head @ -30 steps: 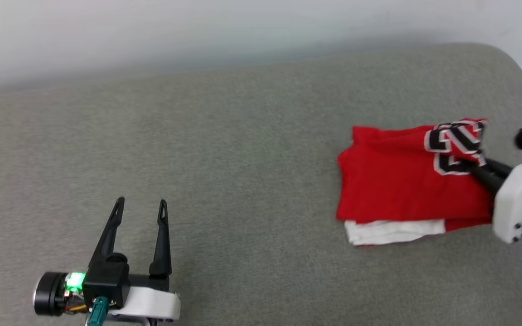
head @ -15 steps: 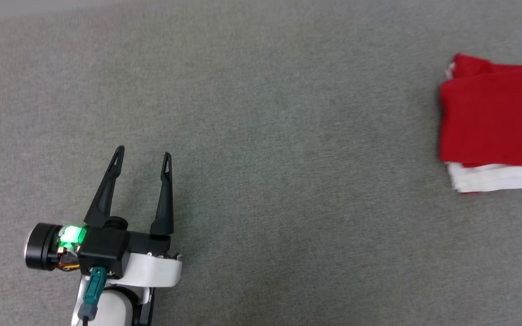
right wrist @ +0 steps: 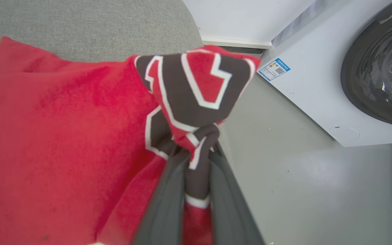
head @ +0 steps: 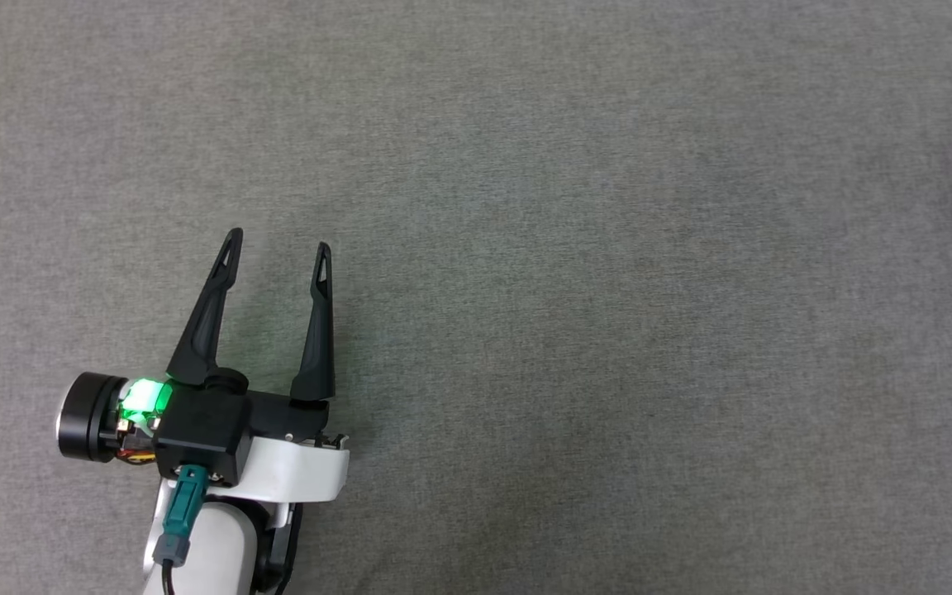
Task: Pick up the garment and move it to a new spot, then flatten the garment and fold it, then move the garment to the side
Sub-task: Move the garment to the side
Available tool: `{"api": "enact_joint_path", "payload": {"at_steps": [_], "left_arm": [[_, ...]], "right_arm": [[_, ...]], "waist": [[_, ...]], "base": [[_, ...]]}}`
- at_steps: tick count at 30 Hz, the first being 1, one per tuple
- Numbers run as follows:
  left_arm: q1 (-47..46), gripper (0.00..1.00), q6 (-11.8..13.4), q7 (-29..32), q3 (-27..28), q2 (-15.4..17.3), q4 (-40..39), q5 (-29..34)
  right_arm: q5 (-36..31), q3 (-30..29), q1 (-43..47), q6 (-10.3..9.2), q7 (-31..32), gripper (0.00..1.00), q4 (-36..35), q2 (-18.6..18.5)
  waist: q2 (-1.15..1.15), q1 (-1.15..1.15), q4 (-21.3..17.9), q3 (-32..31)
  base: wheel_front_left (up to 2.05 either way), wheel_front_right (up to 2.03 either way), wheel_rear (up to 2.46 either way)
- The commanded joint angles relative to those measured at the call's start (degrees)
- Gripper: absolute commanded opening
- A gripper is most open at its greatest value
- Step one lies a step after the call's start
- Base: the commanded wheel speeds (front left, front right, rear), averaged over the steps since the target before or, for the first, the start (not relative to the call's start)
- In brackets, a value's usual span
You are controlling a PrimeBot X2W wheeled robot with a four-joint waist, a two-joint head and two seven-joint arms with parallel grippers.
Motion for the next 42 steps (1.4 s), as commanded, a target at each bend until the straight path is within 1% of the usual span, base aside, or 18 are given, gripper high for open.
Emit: {"api": "enact_joint_path", "payload": {"at_steps": [1,3,4,5,10,16,21,27,31,36,42], "left_arm": [[-0.7,1.0,0.1,-0.1,-0.2,0.0,0.0,-0.3],[-0.7,1.0,0.3,-0.1,-0.3,-0.1,0.1,-0.4],[-0.5,1.0,0.4,-0.1,-0.4,-0.1,0.3,-0.4],[-0.3,1.0,0.5,-0.1,-0.4,-0.1,0.4,-0.4],[0.7,1.0,0.9,-0.1,-0.4,-0.1,0.9,-0.9],[3.0,1.0,1.4,-0.1,0.0,0.0,1.5,-1.4],[5.6,1.0,1.8,-0.1,0.9,-0.2,2.0,-2.1],[8.9,1.0,1.9,-0.1,2.2,-0.8,2.9,-3.0],[10.8,1.0,1.4,-0.1,3.2,-0.8,3.4,-3.5],[12.7,1.0,1.0,-0.1,4.4,-1.0,4.2,-4.0],[14.3,1.0,0.1,-0.1,4.9,-1.5,5.5,-4.0]], "right_arm": [[-0.7,-0.7,-1.0,-0.07,-0.5,0.0,0.4,0.3],[-2.1,-1.6,-1.1,-0.07,-1.1,0.0,1.0,0.7],[-2.7,-1.8,-1.0,-0.07,-1.2,0.42,1.2,1.1],[-3.4,-2.2,-1.1,-0.07,-1.7,1.0,1.1,1.6],[-6.1,-3.7,0.3,-0.07,-3.3,1.0,0.8,3.6],[-9.0,-8.0,2.8,-0.07,-12.8,1.0,-3.7,7.0],[-12.3,-9.1,5.4,-0.07,-21.8,1.0,-11.7,11.8],[-13.6,-9.1,10.5,-0.07,-30.6,1.0,-22.9,18.6],[-14.1,-7.9,13.9,-0.07,-33.0,1.0,-28.5,22.8],[-15.5,-4.9,18.3,-0.07,-34.1,1.0,-34.3,27.9],[-15.9,-1.7,24.2,-0.07,-34.2,1.0,-36.2,33.5]], "waist": [[0.0,-0.01,0.4,0.0],[0.0,-0.01,0.6,-0.3],[0.0,-0.01,0.7,-0.5],[0.0,-0.01,0.7,-0.9],[0.0,-0.01,0.8,-3.8],[0.0,-0.01,0.7,-8.9],[0.0,-0.01,0.6,-13.0],[0.0,-0.01,1.7,-17.6],[0.0,-0.01,2.8,-20.1],[0.0,-0.01,4.2,-22.9],[0.0,-0.01,5.5,-25.4]], "base": [[0.0,0.0,0.0],[0.0,0.0,0.0],[0.0,0.0,0.0],[0.0,0.0,0.0],[0.0,0.0,0.0],[0.0,0.0,0.0],[0.0,0.0,0.0],[0.0,0.0,0.0],[0.0,0.0,0.0],[0.0,0.0,0.0],[0.0,0.0,0.0]]}}
